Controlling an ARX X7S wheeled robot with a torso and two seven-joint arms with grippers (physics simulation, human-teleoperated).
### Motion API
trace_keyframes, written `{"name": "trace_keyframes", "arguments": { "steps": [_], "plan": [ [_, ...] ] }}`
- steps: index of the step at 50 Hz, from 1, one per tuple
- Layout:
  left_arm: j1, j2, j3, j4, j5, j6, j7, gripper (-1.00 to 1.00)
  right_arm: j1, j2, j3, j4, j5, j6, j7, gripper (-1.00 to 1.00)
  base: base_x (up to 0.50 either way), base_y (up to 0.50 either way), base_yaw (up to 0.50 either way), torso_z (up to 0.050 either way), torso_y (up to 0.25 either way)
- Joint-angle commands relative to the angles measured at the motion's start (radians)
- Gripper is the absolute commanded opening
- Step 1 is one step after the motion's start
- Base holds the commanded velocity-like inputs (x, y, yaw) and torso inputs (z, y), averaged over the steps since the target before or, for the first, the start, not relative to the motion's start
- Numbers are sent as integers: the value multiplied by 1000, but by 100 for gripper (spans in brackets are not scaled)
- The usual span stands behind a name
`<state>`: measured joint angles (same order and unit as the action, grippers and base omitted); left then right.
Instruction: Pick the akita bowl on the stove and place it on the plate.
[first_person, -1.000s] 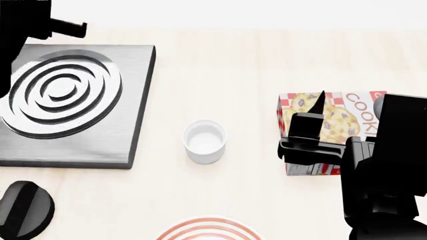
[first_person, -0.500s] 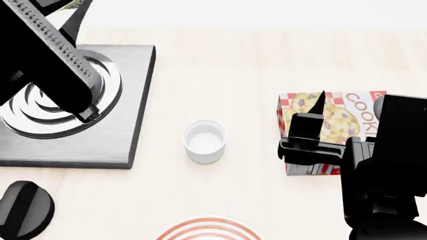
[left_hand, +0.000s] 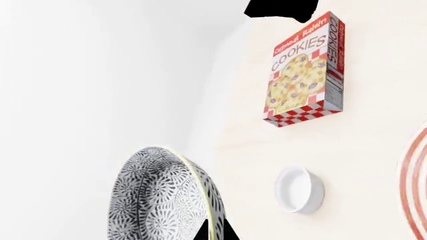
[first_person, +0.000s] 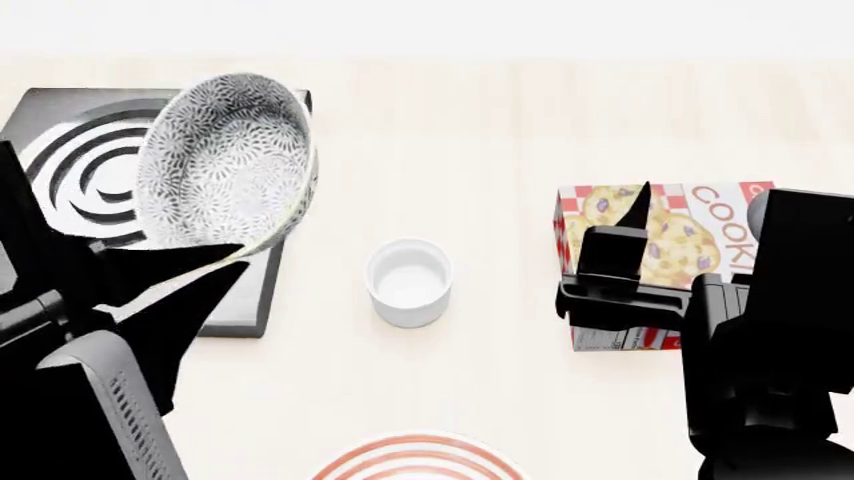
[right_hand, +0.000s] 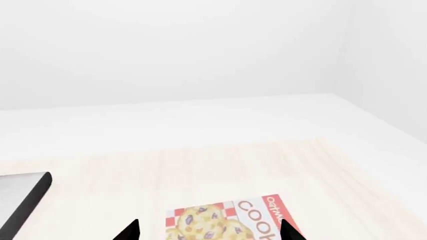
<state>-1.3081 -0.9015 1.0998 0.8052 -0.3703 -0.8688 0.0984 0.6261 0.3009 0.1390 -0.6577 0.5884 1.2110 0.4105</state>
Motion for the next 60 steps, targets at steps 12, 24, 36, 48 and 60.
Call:
{"name": "trace_keyframes", "arguments": {
  "steps": [12,24,36,48,60],
  "plan": [
    [8,-53,137,117,158,58,112,-100,0,-15,21,3,-10,-5,-12,100,0,0,0,0,1],
    [-14,-14,244,86,267,108,174,-100,0,-13,20,4,-5,-7,-8,100,0,0,0,0,0],
    [9,46,297,45,311,119,166,-100,-1,-10,18,5,1,-9,-3,100,0,0,0,0,0],
    [42,86,373,42,373,113,155,-100,-2,-8,16,7,6,-13,2,100,0,0,0,0,1],
    [78,118,416,71,406,90,130,-100,-6,-3,12,13,7,-27,3,100,0,0,0,0,0]
  ]
}}
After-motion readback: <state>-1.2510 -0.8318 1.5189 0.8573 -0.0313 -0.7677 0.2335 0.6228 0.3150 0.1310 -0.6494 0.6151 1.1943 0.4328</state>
